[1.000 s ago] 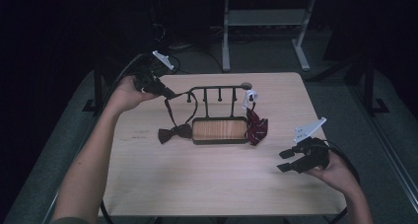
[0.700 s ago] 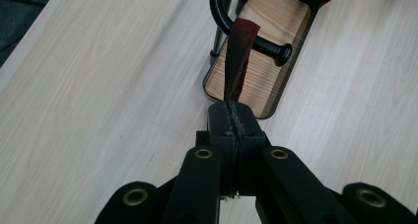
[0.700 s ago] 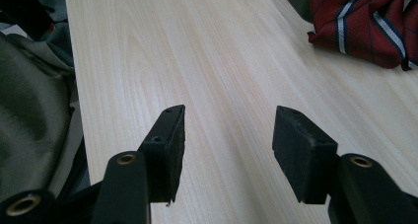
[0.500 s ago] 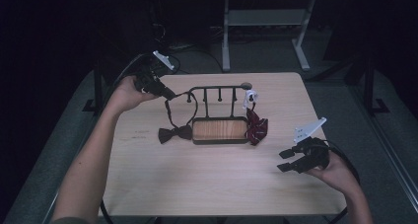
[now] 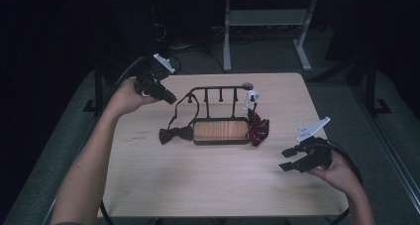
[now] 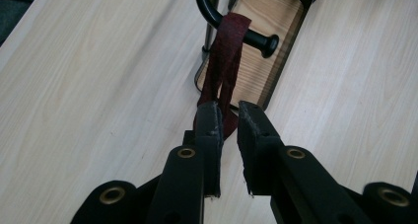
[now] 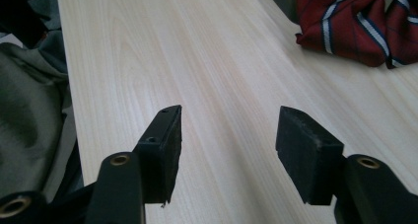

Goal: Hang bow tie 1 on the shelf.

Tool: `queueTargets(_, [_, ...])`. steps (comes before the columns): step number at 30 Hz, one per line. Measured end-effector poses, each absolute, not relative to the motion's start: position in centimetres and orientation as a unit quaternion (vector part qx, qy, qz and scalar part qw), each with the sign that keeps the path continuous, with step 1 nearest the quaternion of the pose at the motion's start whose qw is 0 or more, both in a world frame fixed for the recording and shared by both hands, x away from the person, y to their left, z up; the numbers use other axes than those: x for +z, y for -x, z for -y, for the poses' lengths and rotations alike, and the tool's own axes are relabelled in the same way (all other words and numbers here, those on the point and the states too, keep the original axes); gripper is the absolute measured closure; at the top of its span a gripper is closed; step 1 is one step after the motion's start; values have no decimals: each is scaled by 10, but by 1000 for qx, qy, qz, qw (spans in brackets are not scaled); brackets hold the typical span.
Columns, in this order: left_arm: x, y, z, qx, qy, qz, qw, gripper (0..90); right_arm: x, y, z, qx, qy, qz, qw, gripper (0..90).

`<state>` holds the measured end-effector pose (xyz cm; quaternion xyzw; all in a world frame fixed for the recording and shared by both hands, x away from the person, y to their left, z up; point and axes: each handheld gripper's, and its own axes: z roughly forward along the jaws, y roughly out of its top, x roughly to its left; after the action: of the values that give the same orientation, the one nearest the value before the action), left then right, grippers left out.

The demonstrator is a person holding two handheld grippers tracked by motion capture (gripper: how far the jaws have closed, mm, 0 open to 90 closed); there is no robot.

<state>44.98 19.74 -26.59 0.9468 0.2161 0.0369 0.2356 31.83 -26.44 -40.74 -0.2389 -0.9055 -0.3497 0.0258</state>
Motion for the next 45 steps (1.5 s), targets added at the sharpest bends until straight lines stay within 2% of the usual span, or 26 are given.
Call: queueTargets(45, [-290, -415, -225, 33, -942, -222, 251, 665, -403, -316, 272, -349, 259, 901, -4, 373])
